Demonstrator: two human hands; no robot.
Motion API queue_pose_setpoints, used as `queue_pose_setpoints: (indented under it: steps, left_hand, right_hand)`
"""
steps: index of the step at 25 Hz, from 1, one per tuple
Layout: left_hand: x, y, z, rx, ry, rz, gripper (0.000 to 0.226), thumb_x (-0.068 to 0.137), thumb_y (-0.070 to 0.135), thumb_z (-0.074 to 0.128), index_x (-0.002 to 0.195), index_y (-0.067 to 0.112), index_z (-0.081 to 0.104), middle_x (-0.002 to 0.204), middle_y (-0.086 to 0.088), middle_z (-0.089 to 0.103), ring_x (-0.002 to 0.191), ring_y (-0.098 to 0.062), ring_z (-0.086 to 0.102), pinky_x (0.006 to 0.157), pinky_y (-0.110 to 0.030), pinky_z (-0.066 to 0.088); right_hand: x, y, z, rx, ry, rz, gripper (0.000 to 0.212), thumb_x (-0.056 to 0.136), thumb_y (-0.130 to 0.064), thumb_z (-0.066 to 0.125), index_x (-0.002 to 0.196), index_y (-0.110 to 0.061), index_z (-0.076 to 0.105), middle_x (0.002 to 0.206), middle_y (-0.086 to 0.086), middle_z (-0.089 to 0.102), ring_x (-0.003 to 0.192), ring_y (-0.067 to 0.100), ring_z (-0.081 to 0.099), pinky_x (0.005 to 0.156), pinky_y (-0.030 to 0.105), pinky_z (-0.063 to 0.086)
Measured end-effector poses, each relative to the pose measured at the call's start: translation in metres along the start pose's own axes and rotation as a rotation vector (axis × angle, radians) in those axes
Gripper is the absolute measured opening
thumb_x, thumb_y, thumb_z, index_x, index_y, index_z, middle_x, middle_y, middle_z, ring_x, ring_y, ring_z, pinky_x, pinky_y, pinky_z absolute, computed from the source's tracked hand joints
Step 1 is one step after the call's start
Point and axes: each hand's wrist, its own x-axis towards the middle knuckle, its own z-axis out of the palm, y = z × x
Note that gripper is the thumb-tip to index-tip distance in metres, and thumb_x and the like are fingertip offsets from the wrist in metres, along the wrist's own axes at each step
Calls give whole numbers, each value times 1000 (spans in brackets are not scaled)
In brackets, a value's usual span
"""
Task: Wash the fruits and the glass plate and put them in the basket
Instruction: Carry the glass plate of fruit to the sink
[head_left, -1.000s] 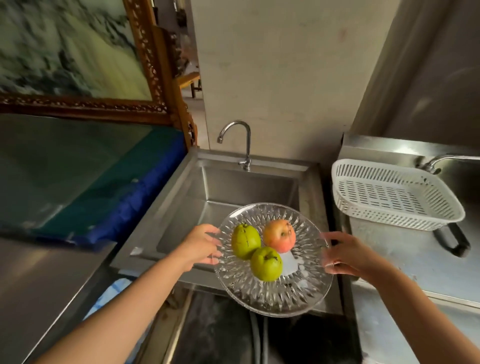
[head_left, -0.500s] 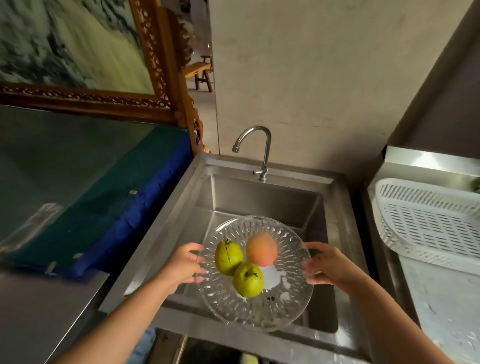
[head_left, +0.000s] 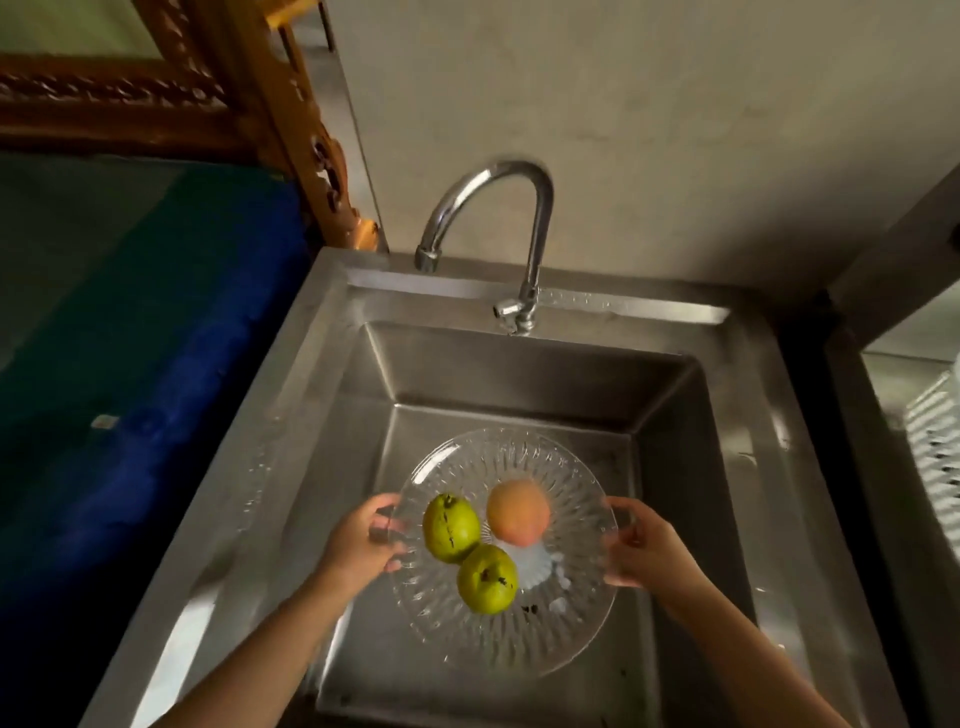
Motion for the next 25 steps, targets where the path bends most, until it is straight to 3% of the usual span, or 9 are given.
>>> queue_pose_setpoints:
  steps: [4,7,12,15,19,23,25]
  left_hand:
    - [94,-48,34,48,18,-29,49,76,-22,45,119,2,53,73,-6,59,58,-18,54,35,-13,43]
    - [141,-82,56,70,25,-56,46,76,-23,42,111,4,54,59,1,61,43,-8,58,32,-13,42]
    - [188,-125,75,86,21,-93,45,78,-21,42,105,12,56,69,-3,61,55,-16,58,38,-18,45]
    - [198,-142,80,83,15,-89,48,76,-23,42,106,13,56,75,-5,64,57,-18,55,43,-20,46]
    - [202,-156,84,77,24,-69,52,77,-22,44,117,9,56,86,-12,59,64,-23,56,47,-22,47]
    - [206,-165,88,119,7,-49,54,74,-25,44,120,3,55,79,-7,56,64,-24,56,44,-15,47]
    - [206,-163,87,156,5,-18,51,75,-20,50,120,3,56,83,-10,59,68,-25,57,49,-14,48]
  right_hand:
    - [72,55,24,9,70,70,50,79,8,60,124,-11,48,83,25,67,70,32,65,73,51,56]
    - [116,93,39,-2,88,91,49,76,4,66,120,-12,52,83,18,70,72,29,67,68,45,56]
    - [167,143,64,4,76,133,40,78,3,66,106,-24,54,74,-2,65,52,1,65,42,14,48]
    - [181,157,72,10,83,158,44,78,5,63,101,-31,52,78,4,65,60,13,66,47,23,52]
    - [191,168,77,-5,89,177,48,77,7,62,88,-39,53,81,8,63,75,29,66,71,50,58]
    - [195,176,82,-87,131,136,28,81,-7,63,103,-24,58,82,0,65,76,23,65,76,50,57]
    - [196,178,81,-115,149,129,32,79,-14,68,109,-21,57,94,5,68,82,20,64,80,48,56]
